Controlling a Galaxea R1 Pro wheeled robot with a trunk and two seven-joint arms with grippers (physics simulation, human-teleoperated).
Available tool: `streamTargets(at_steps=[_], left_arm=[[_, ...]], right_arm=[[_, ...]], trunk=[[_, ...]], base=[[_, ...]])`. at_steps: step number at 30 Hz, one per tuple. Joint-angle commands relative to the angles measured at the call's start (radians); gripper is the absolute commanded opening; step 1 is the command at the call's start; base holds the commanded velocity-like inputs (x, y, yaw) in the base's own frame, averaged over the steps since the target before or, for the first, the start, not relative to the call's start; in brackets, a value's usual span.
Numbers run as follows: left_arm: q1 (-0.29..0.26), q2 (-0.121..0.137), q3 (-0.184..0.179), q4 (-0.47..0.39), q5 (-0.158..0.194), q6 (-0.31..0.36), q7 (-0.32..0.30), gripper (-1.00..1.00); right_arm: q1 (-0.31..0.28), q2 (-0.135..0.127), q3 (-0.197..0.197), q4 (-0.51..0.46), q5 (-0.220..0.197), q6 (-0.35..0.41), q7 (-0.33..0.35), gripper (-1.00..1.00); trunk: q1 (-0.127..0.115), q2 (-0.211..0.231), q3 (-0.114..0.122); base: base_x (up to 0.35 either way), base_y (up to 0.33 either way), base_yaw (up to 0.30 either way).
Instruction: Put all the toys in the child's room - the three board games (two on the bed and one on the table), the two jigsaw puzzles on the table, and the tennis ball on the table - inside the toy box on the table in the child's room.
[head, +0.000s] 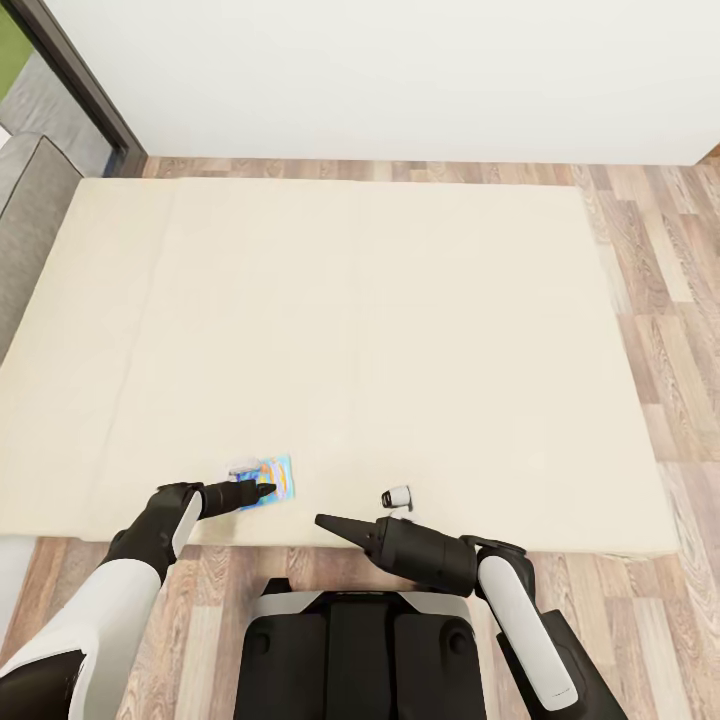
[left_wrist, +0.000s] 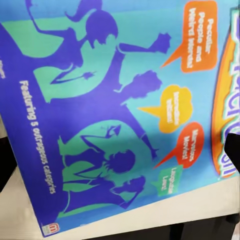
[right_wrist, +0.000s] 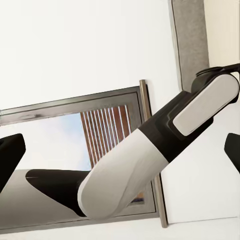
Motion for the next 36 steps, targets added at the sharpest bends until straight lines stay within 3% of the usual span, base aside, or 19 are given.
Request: streamTargets(at_steps=[1,29,36], left_arm=[[0.0,-0.001,0.005,-0.001,-0.004,0.007,-0.006,1.0],[0.0,0.003,0.009,-0.007,-0.004,0.005,-0.007,1.0],[0.0,0.005,0.011,-0.052,-0.004,0.006,-0.007,1.0]], right_arm=[[0.0,0.0,-0.001,0.0,0.0,0.005,0.002,1.0],[0.0,0.0,0.0,0.0,0.0,0.005,0.002,1.0],[-0.001,0.0,-0.001,0.0,0.002,0.004,0.002,1.0]], trunk=[[0.001,-0.001,-0.001],[0.001,-0.001,-0.001],[0.001,-0.001,-0.001]], base=[[0.0,-0.221,0.0],[0.0,-0.1,0.0],[0.0,-0.001,0.0]])
